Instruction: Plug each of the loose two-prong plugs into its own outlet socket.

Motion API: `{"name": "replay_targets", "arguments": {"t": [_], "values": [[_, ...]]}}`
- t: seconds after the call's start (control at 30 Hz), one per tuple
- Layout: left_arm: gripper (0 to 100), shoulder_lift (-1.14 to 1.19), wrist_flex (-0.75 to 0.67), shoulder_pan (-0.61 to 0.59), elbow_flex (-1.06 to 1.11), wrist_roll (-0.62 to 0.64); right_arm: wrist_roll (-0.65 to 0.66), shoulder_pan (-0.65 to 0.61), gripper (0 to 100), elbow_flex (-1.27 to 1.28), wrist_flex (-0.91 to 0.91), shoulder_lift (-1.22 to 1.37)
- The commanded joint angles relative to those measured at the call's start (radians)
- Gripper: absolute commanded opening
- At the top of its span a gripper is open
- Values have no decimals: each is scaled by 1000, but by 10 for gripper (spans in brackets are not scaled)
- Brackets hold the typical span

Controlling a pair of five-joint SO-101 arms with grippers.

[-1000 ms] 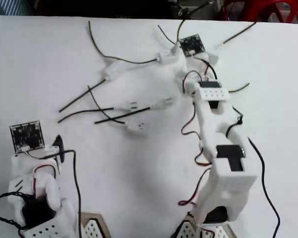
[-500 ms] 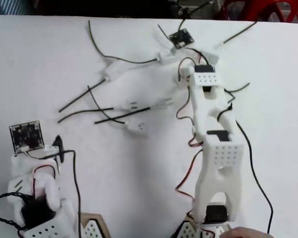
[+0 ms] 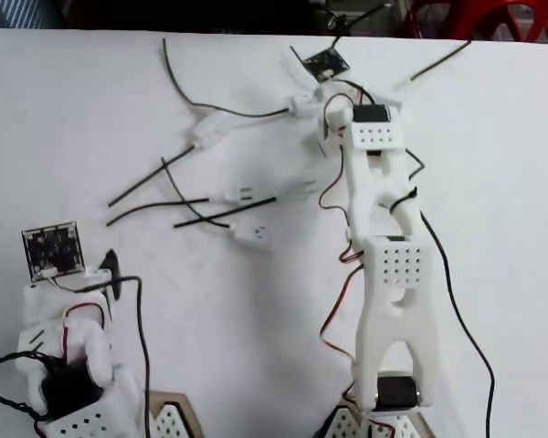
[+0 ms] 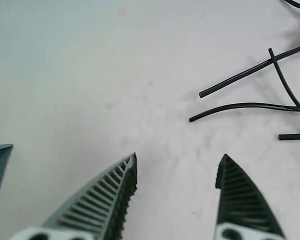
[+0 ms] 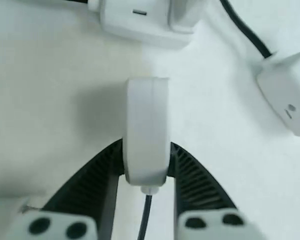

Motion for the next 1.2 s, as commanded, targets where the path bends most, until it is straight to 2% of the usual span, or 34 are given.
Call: {"name": "replay_targets", "arguments": {"t": [0.0,0.33,0.53,0.67,0.83,1.07,1.17], "values": [[260,-10,2,16,-3,3,8,-1,17,-130,111,-24],[260,-10,2,16,-3,3,38,-31,17,-539,555,-19],[260,-10,2,16,-3,3,98,-41,17,-577,565,-62],[260,-10,2,16,-3,3,94,-64,17,-465,565,-162],[260,-10,2,16,-3,3,92,-125,17,-169,565,-384],[260,-10,2,16,-3,3,103,-280,17,316,558,-746],[261,-10,2,16,-3,3,150,-361,18,499,558,-875]]}}
